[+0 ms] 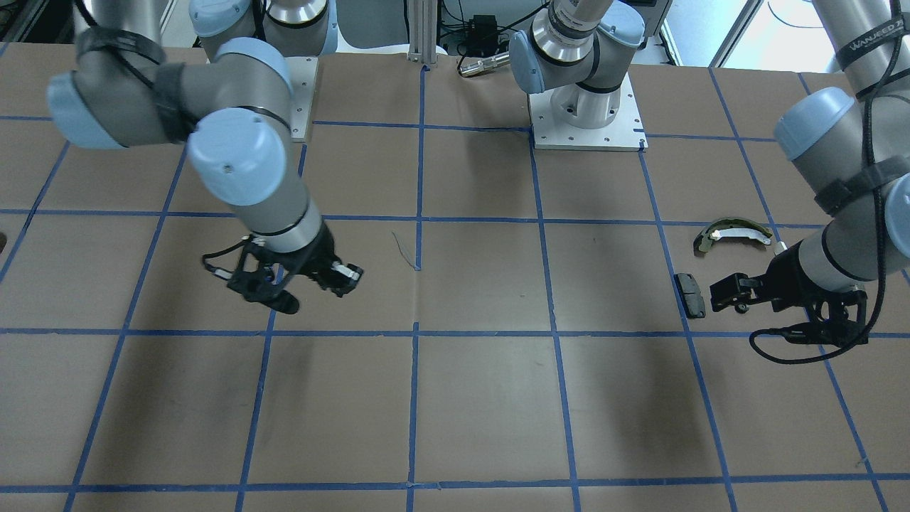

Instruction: Place bearing gear from tray to pile

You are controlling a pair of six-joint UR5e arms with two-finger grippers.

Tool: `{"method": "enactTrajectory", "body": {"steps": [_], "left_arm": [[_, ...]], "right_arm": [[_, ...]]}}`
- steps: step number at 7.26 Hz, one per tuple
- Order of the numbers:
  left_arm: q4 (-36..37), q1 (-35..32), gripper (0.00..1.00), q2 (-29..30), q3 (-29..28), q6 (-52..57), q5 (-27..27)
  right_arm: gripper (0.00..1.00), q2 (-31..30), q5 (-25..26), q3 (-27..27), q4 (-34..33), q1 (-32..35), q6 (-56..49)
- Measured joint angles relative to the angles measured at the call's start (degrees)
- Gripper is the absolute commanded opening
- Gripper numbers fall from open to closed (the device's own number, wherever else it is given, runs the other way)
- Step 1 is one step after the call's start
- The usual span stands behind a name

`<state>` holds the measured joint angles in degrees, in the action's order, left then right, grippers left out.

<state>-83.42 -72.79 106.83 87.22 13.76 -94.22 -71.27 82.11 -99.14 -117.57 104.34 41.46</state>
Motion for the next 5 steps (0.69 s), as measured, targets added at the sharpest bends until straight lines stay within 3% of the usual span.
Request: {"method": "enactTrajectory", "body": {"steps": [3,4,5], "left_arm": [[-10.0,-13.5,1.0,-3.2,-8.8,-17.1,0.0],[-10.3,-16.9,1.0,-4.7,-9.2,-19.0,-0.2],[-10.4,-18.9,1.0,-6.6,-8.9,-19.4,-0.3]], "right_arm": [[0.0,3.8,-0.6,-2.5,-5.7,7.4,5.0],[0.28,4.6,-1.1,-2.7,-6.5,8.5,6.0],[0.99,5.5,-1.8,-3.1,-7.5,9.2,6.4]]}}
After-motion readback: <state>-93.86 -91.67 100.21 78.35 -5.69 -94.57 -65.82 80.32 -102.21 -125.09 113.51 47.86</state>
